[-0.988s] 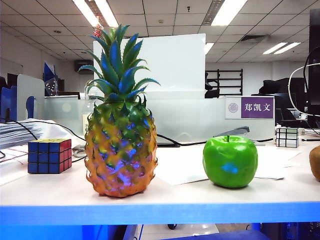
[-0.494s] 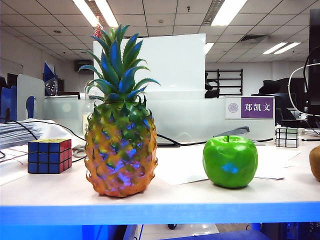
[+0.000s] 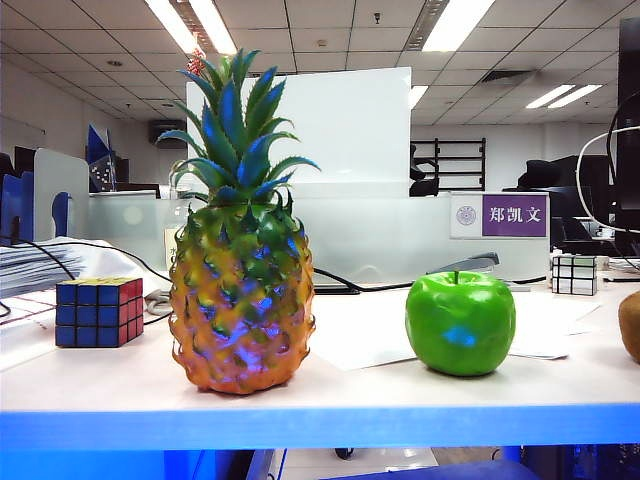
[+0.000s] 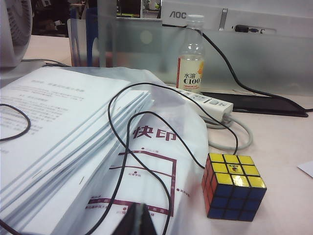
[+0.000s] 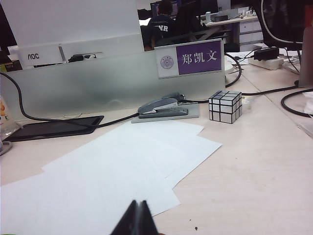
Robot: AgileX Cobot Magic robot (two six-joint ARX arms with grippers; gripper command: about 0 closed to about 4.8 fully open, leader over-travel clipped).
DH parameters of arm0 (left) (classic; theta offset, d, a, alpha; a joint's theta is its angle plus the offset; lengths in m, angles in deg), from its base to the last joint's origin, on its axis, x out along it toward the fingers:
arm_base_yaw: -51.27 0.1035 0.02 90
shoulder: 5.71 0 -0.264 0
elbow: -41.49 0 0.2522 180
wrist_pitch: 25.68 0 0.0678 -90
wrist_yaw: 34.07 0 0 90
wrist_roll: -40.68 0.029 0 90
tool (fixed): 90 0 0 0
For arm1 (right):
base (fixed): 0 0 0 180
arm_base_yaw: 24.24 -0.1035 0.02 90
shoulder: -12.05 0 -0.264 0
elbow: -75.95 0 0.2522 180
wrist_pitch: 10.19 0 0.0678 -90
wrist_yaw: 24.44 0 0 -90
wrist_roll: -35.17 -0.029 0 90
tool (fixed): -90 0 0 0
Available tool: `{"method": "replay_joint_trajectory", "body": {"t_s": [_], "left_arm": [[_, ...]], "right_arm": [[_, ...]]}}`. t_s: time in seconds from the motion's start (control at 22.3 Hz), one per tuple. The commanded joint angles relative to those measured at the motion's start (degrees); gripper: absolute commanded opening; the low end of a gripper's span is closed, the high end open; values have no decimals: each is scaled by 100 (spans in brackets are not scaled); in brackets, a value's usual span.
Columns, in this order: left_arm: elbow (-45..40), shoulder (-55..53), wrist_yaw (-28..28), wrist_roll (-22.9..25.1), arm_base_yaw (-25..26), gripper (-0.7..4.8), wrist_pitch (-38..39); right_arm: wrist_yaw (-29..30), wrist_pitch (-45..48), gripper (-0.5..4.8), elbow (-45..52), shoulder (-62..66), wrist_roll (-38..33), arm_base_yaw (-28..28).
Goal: Arrange all the fruits from large to small from left to right in a row.
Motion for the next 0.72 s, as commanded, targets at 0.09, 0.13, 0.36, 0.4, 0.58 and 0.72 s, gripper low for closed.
{"method": "replay_joint_trajectory", "body": {"t_s": [0.09, 0.13, 0.36, 0.4, 0.58, 0.72], "left_arm": [[7, 9, 0, 37, 4, -5, -83], [4, 9, -2, 37, 4, -5, -83], [4, 9, -2, 37, 4, -5, -68], [4, 9, -2, 37, 4, -5, -68], [7, 9, 0, 37, 4, -5, -68], [4, 9, 0, 37, 4, -5, -55]], "right_arm": [[13, 92, -6, 17, -9, 17, -2], [13, 92, -6, 17, -9, 17, -2], [13, 92, -6, 17, -9, 17, -2], [13, 92, -6, 17, -9, 17, -2], [13, 92, -6, 17, -9, 17, -2], [13, 92, -6, 17, -9, 17, -2]]}}
